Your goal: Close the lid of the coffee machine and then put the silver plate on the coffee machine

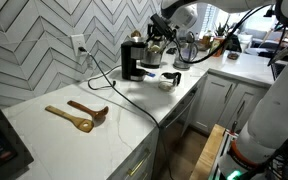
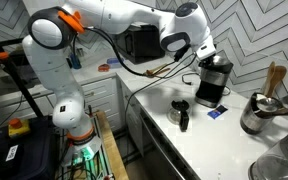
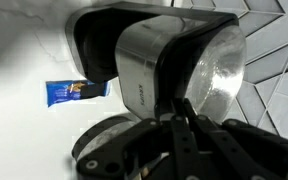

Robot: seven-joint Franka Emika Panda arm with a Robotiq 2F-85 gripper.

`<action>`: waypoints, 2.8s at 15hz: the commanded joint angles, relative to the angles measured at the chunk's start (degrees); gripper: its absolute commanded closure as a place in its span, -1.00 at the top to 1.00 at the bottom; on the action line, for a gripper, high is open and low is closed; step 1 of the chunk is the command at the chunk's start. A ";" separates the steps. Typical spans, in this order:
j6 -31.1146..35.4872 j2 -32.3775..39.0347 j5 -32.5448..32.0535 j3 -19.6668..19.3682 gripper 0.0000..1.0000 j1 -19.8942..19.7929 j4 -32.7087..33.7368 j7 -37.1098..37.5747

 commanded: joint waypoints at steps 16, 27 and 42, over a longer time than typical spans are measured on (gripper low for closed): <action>-8.54 -1.51 -5.17 -0.69 0.94 -0.32 3.26 0.04; -39.48 -2.99 -30.58 2.08 1.00 0.68 18.99 -6.87; -40.37 -2.71 -41.43 6.93 1.00 4.19 24.76 -12.78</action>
